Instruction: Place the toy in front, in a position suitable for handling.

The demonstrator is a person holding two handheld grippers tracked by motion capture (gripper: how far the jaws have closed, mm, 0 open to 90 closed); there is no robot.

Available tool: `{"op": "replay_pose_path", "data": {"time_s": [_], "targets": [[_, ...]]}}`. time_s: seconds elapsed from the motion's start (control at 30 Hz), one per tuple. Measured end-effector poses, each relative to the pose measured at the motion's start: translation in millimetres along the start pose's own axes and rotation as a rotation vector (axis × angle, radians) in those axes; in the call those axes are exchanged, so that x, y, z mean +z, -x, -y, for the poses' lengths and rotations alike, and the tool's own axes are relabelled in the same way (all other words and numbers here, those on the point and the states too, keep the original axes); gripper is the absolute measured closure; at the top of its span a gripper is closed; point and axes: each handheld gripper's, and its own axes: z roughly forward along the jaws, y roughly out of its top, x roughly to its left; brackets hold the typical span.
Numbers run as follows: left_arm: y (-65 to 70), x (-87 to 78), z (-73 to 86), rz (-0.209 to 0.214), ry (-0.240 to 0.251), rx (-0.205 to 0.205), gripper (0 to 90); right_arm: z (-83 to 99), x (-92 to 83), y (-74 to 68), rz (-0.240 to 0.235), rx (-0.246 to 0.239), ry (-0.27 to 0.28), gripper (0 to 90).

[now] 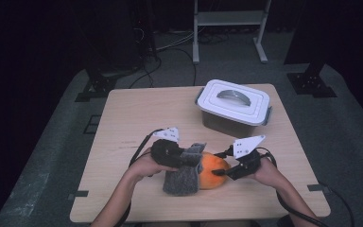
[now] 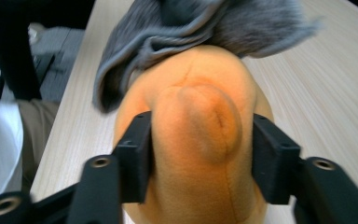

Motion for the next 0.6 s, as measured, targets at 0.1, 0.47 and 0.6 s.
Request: {"op": "replay_pose_path", "data": {"time_s": [0.1, 0.47, 0.6], "targets": [[7.7, 7.4, 5.1, 0.027, -0.009, 0.009, 67.4, 3.9, -6.5, 5.0, 0.012, 0.102, 0.004, 31.9], [12.4, 6.6, -4.8, 0.027, 0.018, 0.016, 65.9, 20.4, -15.8, 1.0, -0.018, 0.107, 0.008, 38.4], [19.9, 20.1, 2.5, 0.061, -0.042, 0.032, 66.4, 21.5, -22.3, 0.0, -0.071, 0.203, 0.021, 27.4]]}}
